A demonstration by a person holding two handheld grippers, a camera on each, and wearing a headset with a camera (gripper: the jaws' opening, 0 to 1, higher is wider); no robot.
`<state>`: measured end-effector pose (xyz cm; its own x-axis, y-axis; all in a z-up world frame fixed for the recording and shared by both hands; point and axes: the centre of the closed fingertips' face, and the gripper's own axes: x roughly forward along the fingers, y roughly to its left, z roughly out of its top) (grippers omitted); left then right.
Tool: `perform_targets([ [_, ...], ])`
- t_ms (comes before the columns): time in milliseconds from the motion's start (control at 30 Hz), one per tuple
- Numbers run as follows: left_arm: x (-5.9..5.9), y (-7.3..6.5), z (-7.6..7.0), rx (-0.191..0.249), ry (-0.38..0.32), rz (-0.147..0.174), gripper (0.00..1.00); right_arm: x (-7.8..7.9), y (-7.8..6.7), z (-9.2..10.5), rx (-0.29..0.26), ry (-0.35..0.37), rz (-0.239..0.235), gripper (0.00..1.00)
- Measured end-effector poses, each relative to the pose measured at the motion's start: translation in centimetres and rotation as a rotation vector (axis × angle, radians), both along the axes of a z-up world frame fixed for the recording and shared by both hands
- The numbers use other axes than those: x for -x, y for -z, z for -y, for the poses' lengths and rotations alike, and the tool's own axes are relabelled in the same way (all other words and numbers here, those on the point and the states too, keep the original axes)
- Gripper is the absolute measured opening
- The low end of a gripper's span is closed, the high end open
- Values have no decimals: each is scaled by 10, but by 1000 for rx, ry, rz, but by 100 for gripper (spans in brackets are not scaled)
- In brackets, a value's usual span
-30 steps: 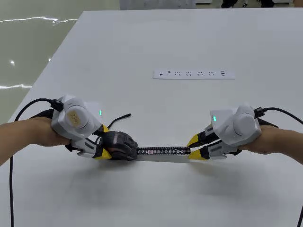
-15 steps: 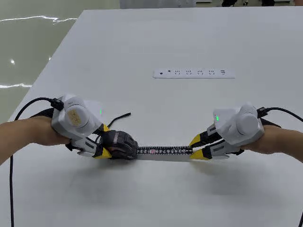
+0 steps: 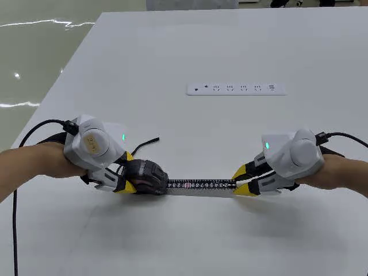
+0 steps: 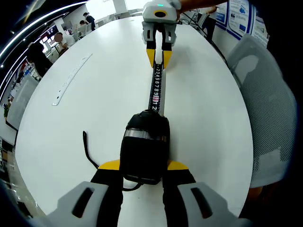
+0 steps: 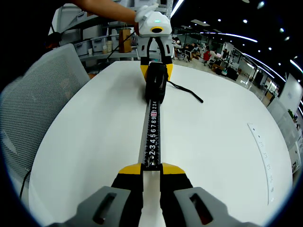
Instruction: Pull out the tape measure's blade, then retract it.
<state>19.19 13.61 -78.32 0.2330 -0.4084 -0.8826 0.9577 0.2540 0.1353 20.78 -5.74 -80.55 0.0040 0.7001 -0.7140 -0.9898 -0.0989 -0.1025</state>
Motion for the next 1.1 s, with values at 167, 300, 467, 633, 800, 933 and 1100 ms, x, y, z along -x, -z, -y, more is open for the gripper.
perform_targets([
  [167, -1, 0, -1, -1, 2, -2, 27, 1, -1, 1, -2, 1, -3, 11],
  [300, -4, 1, -5, -1, 1, -3, 27, 0, 2, 3, -3, 3, -6, 11],
  [467, -5, 3, -6, -3, 2, -4, 27, 1, 2, 4, -6, 5, -10, 11],
  [633, -4, 3, -3, -4, 2, -5, 27, 2, 2, 5, -8, 5, -12, 11],
  [800, -4, 3, -3, -4, 2, -6, 27, 2, 2, 6, -8, 6, -16, 11],
  [933, -3, 3, -2, -3, 1, -7, 27, 2, 3, 7, -6, 6, -16, 11],
  [1100, -2, 1, 0, -4, 2, -6, 27, 2, 4, 8, -6, 7, -18, 11],
])
